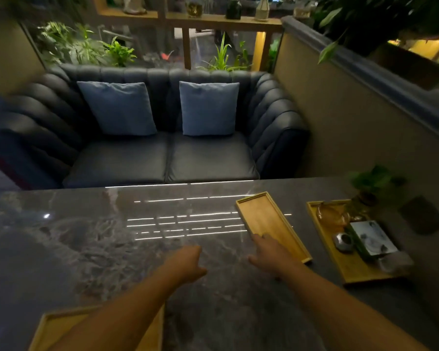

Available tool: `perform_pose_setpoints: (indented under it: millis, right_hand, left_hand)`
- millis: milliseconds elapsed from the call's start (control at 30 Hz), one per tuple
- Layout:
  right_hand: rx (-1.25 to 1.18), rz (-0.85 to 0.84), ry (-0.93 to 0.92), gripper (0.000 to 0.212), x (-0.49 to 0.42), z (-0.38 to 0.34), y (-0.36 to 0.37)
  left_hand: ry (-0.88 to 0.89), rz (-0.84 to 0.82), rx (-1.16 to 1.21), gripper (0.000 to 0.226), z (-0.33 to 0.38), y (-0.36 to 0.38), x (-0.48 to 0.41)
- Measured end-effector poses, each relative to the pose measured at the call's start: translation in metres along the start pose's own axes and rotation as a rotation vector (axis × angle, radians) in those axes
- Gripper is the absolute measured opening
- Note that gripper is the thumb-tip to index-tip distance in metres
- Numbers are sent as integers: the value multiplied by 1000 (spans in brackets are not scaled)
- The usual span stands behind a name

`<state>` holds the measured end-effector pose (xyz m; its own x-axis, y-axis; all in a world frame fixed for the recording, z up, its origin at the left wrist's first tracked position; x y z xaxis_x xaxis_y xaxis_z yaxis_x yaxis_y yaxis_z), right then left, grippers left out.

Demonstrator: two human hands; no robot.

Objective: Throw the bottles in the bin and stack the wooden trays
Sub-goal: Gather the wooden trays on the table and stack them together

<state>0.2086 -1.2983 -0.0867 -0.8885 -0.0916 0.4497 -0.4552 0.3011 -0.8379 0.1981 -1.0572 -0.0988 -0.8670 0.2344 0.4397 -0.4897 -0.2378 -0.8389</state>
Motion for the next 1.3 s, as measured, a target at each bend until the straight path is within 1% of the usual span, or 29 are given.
perform_pose_setpoints:
  millis: [100,167,300,367,500,567,633,667,733,833,900,967,1133,1200,1300]
  right_hand:
    - [66,17,1,68,-14,39,-11]
    - [63,37,30,69,-22,64,-19]
    - [23,74,99,58,-40,107,-33]
    - [-15,87,110,57,-50,123,-39]
    - [-198,105,136,58,-72,151,-46]
    - [-250,92,133,49,-84,160,-45]
    - [-229,75,128,26,-93,168,-41]
    - [-201,69,132,18,-97,170,-40]
    - [-155,82,134,13,-103,172,-38]
    - [-162,132,98,12,-105,165,-37]
    - [-167,139,80,15,-110,164,-33]
    - [-166,150,74,17,-114,166,-27]
    - [-148,221,36,11,-113,161,-21]
    - [-145,246,42,9,-111,160,-21]
    - [-164,247,45,9,-107,159,-23]
  left_hand:
    - [-25,-1,-4,62,35,9,-22]
    - [-53,0,16,61,55,13,-34]
    - [-89,-9,92,53,90,23,-59]
    - [-86,-3,136,48,107,26,-71]
    - [-172,17,275,54,130,32,-97]
    - [-211,46,350,49,139,32,-110]
    - [-248,65,421,44,145,37,-121]
    - [-269,64,451,43,148,39,-125]
    - [-313,74,529,42,149,46,-132]
    - [-368,122,681,44,146,58,-132]
    - [-397,147,697,45,145,68,-137]
    - [-416,175,662,45,147,74,-142]
    - [-402,245,556,35,154,73,-142]
    - [-396,252,543,32,154,73,-141]
    - [-368,229,539,32,155,71,-139]
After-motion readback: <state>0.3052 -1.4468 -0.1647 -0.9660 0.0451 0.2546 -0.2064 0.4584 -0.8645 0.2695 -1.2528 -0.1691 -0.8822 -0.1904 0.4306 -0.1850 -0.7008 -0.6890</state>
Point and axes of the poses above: each hand's wrist, its own x-axis away from the middle knuckle, its own y-axis out of the palm, z = x × y, the point moved 4 cm from there along -x, towards the middle knuckle
